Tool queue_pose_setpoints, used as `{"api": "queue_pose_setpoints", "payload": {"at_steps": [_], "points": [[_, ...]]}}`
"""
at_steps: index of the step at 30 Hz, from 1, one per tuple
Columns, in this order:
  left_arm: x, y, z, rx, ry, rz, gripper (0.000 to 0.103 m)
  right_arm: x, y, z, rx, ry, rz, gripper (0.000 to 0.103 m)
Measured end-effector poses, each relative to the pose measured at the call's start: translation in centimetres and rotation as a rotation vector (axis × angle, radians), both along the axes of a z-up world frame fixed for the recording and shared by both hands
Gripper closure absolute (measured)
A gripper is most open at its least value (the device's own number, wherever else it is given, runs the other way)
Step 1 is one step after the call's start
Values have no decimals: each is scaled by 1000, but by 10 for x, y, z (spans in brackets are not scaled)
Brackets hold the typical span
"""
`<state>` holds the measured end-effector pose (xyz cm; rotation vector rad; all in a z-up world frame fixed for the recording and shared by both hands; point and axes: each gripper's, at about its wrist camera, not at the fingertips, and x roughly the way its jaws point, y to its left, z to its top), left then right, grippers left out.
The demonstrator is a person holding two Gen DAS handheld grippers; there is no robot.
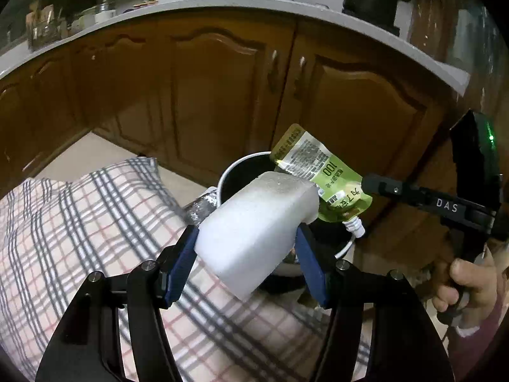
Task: Collect trash
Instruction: 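Carry foam block and pouch over the bin and open both tools to drop them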
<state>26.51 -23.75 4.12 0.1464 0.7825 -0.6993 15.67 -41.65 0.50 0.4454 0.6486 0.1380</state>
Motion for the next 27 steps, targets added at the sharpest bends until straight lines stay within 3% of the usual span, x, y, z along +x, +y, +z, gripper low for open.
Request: {"api": "queue_pose_setpoints", "payload": {"at_steps": [17, 27], "points": [[25, -53, -24, 83, 33, -10, 40, 17, -24, -17, 15, 56, -32, 103], [36, -62, -37, 92, 106, 2, 29, 26, -25, -23, 24, 77, -41, 101]]}}
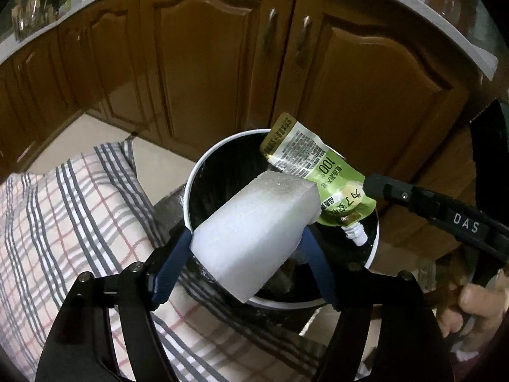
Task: Collect trash
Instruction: 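Carry foam block and pouch over the bin and open both tools to drop them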
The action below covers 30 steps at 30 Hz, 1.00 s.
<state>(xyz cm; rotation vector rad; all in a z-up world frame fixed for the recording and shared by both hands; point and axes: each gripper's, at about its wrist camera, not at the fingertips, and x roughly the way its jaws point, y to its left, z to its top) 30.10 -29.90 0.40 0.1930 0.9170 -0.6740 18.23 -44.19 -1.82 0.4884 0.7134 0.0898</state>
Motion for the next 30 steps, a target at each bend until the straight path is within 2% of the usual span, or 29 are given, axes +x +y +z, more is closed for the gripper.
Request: {"api": "queue_pose_setpoints", "payload": {"at_steps": [1, 3, 7, 13, 19, 24, 26, 28, 30], "points": [[0, 1, -1, -7, 9, 1, 28, 1, 0, -1, 4, 2, 5, 96], [1, 2, -1, -19, 22, 6, 27, 2, 0, -2, 12, 7, 6, 93], [-2, 8, 2, -45, 22, 13, 26, 1, 2, -1, 21, 1, 0, 73], [-6, 13, 6, -76, 25, 21, 19, -6, 4, 4, 36, -28, -11, 62], [-14, 14, 9, -83, 13, 17, 19, -19, 6, 10, 48, -57, -34, 62], [-24, 34, 11, -106, 4, 52, 19, -30, 8, 9, 58, -65, -36, 61], [-29, 46, 9, -117, 5, 76, 19, -34, 14, 10, 56, -73, -31, 55], [-35, 60, 6, -125, 8, 107, 19, -39, 19, 10, 51, -82, -28, 44], [-41, 77, 3, -137, 11, 145, 19, -45, 25, 9, 48, -94, -25, 37]]}}
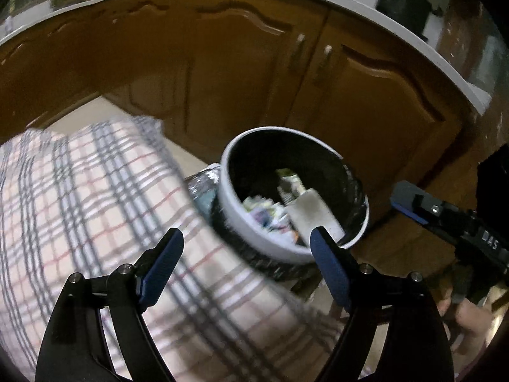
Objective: Collect trash
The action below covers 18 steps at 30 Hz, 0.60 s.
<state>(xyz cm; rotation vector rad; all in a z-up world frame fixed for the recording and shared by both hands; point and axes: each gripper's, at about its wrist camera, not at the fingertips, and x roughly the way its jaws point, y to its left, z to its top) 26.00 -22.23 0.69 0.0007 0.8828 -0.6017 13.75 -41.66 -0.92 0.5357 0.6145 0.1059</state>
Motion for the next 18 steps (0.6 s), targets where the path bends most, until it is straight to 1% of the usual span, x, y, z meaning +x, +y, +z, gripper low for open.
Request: {"api": "queue_pose_setpoints", "payload": {"at_steps": [4, 7, 11, 14, 16, 18], "points": [[-15, 34, -3, -28, -2, 75, 19, -11, 19, -1, -2, -22, 23, 30], [-31, 60, -1, -42, -30, 129, 19, -20, 39, 1, -22, -40, 48, 28], [-53, 94, 0, -53, -64, 202, 19, -30, 67, 2, -43, -61, 83, 27], [-66, 112, 2, -50, -83, 235, 19, -39, 86, 2, -58, -75, 105, 21], [-74, 119, 3, -34, -107, 254, 17, -44, 96, 0, -68, -79, 116, 13], [-86, 129, 5, -20, -137, 276, 13, -51, 106, 0, -82, -86, 120, 13]]}}
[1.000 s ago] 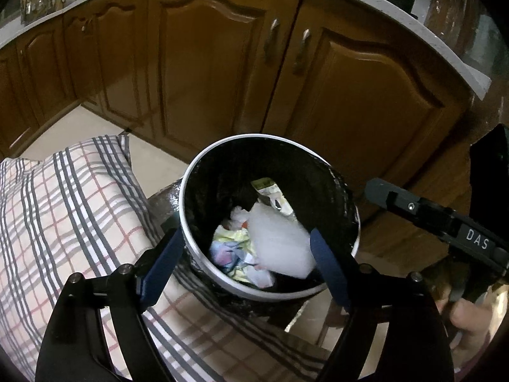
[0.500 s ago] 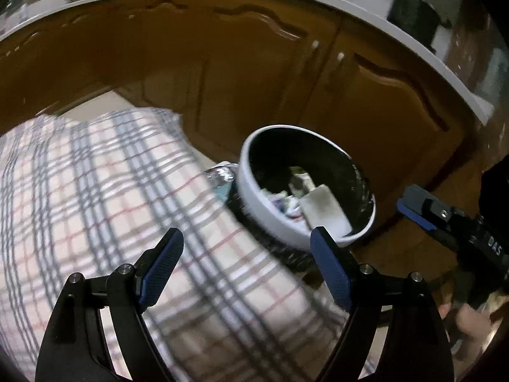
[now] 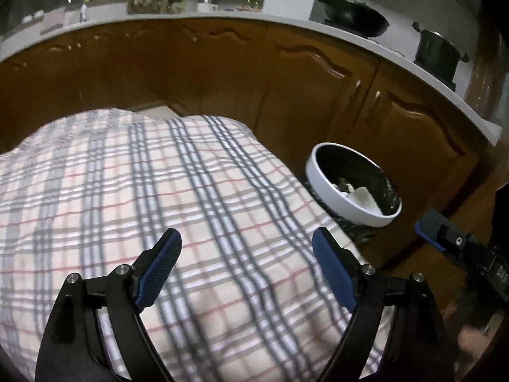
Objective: Collect trash
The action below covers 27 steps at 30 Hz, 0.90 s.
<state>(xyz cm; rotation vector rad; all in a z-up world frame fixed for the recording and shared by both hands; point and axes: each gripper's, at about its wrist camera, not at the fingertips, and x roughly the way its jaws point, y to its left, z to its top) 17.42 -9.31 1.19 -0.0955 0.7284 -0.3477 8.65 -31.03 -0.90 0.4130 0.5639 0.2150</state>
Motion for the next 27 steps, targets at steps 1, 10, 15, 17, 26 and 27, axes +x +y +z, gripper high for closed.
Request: {"api": "queue_pose_setpoints", "payload": {"at_steps": [1, 10, 15, 17, 26, 27], "points": [[-5, 5, 1, 4, -11, 11, 11, -2, 3, 1, -4, -6, 0, 12], [-45, 38, 33, -2, -208, 128, 0, -35, 33, 43, -134, -223, -49, 0], [-73, 46, 30, 42, -332, 201, 0, -63, 56, 42, -257, -404, -88, 0], [-79, 48, 25, 69, -359, 221, 0, -64, 64, 33, -287, -408, -86, 0], [-89, 52, 1, 119, -351, 249, 0, -61, 69, 2, -272, -344, -59, 0], [-90, 51, -1, 118, -347, 250, 0, -60, 68, 0, -267, -342, -60, 0]]}}
